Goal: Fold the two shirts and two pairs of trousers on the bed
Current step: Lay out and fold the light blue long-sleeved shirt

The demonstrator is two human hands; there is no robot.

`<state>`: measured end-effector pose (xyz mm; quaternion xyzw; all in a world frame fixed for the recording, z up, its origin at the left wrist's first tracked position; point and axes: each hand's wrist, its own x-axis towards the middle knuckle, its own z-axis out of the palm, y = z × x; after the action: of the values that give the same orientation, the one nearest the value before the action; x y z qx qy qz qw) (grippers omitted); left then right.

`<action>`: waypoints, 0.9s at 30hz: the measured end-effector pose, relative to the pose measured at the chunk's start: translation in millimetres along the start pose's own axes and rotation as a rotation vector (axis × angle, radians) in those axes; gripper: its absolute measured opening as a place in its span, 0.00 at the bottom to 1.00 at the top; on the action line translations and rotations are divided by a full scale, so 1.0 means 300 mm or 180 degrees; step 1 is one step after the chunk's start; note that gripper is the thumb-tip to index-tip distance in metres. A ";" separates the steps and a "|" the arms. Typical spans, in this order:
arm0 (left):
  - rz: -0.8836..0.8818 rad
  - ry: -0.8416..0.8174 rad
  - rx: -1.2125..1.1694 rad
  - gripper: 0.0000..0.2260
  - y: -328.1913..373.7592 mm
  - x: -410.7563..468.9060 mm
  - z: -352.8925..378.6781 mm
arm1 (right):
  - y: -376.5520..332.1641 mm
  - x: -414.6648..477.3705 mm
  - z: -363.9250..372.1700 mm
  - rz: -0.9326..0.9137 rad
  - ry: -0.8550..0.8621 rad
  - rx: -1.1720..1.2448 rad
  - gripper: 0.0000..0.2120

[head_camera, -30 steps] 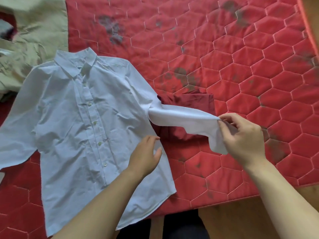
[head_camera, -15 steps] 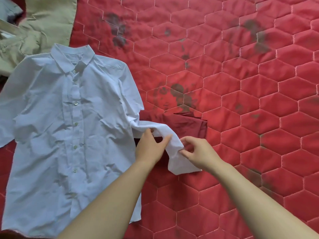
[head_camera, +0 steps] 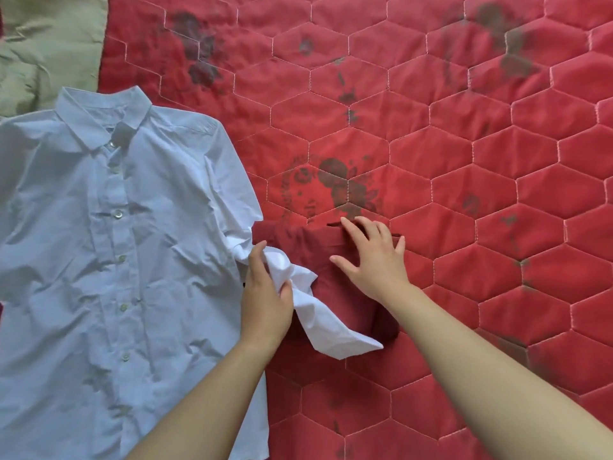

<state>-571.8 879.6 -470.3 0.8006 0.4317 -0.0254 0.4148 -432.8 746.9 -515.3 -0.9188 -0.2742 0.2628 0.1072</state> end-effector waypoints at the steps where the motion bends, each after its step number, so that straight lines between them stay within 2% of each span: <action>1: 0.0053 -0.0026 0.0034 0.29 -0.011 0.005 0.005 | -0.001 0.013 0.017 0.0033 0.0093 -0.0027 0.33; 4: 0.0092 -0.0109 0.0084 0.28 -0.032 0.018 0.019 | 0.008 0.031 0.051 0.0079 0.0336 -0.0096 0.30; 8: 0.0114 -0.0150 0.0026 0.26 -0.030 0.011 0.031 | 0.027 0.010 0.055 0.0115 0.0258 0.0036 0.26; 12: 0.0165 -0.0238 0.0054 0.26 -0.001 -0.006 0.061 | 0.141 -0.066 0.017 0.0394 0.0390 0.0015 0.24; 21: 0.0292 -0.0712 0.0034 0.24 0.140 -0.025 0.205 | 0.522 -0.110 -0.234 0.0988 0.0976 -0.0430 0.22; 24: 0.0223 -0.1060 -0.0123 0.29 0.169 -0.010 0.224 | 0.576 -0.113 -0.272 0.1236 0.1096 -0.0442 0.23; 27: 0.0343 -0.1387 -0.0072 0.30 0.182 0.002 0.221 | 0.514 -0.115 -0.262 0.0943 0.1167 -0.0281 0.23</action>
<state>-511.5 819.1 -478.8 0.7934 0.2888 -0.1708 0.5079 -345.6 595.9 -487.2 -0.9852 -0.1236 0.0922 0.0752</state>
